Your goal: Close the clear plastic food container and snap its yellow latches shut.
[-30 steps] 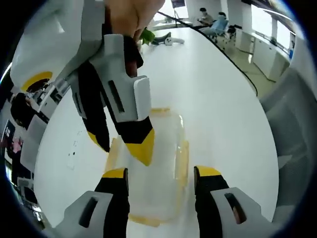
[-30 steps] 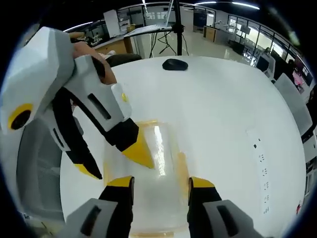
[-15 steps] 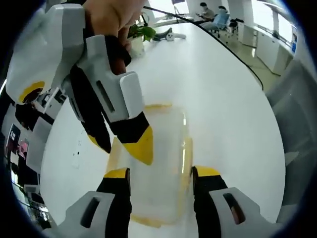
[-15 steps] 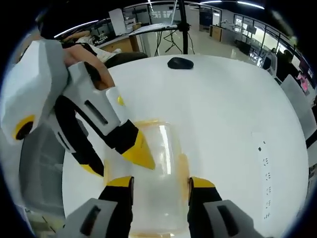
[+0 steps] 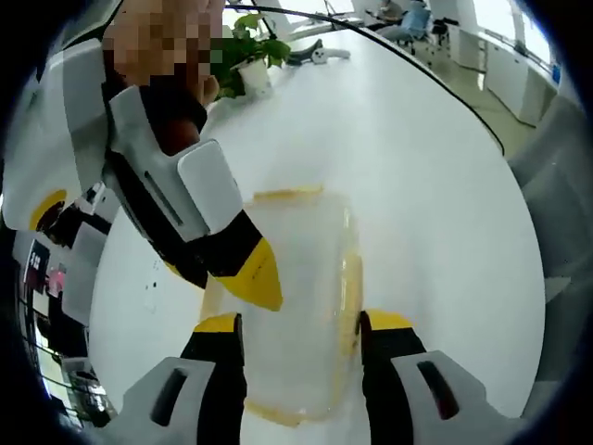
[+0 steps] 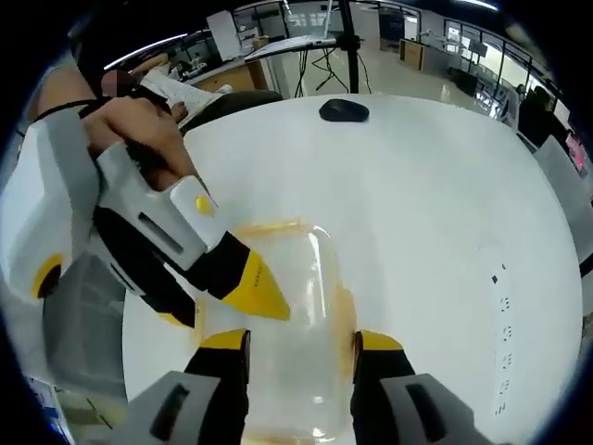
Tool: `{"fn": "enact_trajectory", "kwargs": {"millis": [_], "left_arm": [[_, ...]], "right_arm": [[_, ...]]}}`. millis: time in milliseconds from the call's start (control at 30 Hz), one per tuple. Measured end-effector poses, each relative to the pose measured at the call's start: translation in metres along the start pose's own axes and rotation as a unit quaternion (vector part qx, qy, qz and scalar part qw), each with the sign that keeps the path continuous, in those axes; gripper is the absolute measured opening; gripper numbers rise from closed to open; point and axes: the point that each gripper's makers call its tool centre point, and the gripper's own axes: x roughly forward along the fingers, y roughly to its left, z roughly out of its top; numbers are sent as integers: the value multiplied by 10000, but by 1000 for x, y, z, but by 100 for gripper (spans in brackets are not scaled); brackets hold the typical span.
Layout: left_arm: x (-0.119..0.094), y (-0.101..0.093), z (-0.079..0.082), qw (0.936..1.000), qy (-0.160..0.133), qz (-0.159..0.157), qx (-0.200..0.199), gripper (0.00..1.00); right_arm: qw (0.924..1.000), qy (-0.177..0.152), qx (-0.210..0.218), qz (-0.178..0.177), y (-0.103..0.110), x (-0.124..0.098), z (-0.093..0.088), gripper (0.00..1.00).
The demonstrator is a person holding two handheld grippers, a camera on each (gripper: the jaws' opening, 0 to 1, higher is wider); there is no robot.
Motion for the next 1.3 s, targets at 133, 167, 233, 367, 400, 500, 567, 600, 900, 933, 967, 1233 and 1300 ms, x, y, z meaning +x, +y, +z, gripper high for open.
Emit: {"fn": "enact_trajectory", "kwargs": {"millis": [133,167,233,367,400,500,567,600,900,933,967,1233,1300], "left_arm": [[0,1,-1,9999,96,15,-65,46],[0,1,-2,9999,100,17,-62,46],[1,0,1,10000,53,-11,22,45],[-2,3,8,9999,70,134,18,42],[-4,2,7,9997,199,144,24,41],[-3,0,4,9998,142,101,3,41],[-4,1,3,9999,87,74,37,41],[-2,0,3,9999,103,50,27,41],[0,-3,2,10000,63,36,32,41],[0,-3,2,10000,47,31,43,41],[0,-3,2,10000,40,27,37,42],[0,-3,2,9999,-26,37,106,43],[0,-3,3,9999,6,54,141,43]], "right_arm": [[9998,184,-42,45,0,1,0,41],[9997,222,-60,64,0,2,0,41],[9989,314,-137,322,6,4,1,40],[9979,475,-151,412,11,8,-3,39],[9979,464,-133,424,11,7,-3,38],[9981,434,-93,431,9,6,-4,35],[9979,464,-89,450,6,8,-3,34],[9977,475,-107,472,5,9,-3,34],[9985,323,-18,432,2,6,-3,34],[9986,311,-34,431,2,5,-3,34],[9987,283,-17,418,3,4,-3,34],[9995,130,-64,273,3,2,0,36],[9996,148,-100,237,2,1,0,36]]}}
